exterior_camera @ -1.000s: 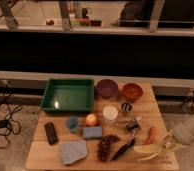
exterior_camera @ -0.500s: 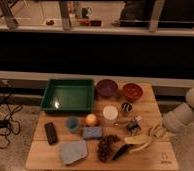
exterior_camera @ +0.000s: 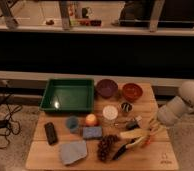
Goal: Place banana in tray
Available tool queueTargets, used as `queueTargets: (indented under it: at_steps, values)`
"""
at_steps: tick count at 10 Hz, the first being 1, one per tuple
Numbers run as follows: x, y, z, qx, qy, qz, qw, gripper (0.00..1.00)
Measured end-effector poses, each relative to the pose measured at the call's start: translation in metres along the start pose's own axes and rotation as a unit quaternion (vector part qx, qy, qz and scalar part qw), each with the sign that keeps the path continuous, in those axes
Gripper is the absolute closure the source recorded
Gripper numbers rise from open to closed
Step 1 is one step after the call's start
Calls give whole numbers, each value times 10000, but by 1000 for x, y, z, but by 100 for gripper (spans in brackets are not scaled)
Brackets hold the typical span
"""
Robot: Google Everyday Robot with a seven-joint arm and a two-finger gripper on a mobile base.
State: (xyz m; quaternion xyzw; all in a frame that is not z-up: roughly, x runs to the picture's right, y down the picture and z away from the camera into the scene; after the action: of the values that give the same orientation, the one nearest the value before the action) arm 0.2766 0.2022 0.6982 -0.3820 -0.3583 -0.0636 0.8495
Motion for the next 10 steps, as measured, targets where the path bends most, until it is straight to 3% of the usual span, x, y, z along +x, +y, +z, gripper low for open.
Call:
queueTargets:
  at_steps: [5, 10]
  values:
    - [-6, -8, -3, 32, 30, -123, 9999, 97]
    - [-57, -76, -9, 127, 83, -705, 9974, 97]
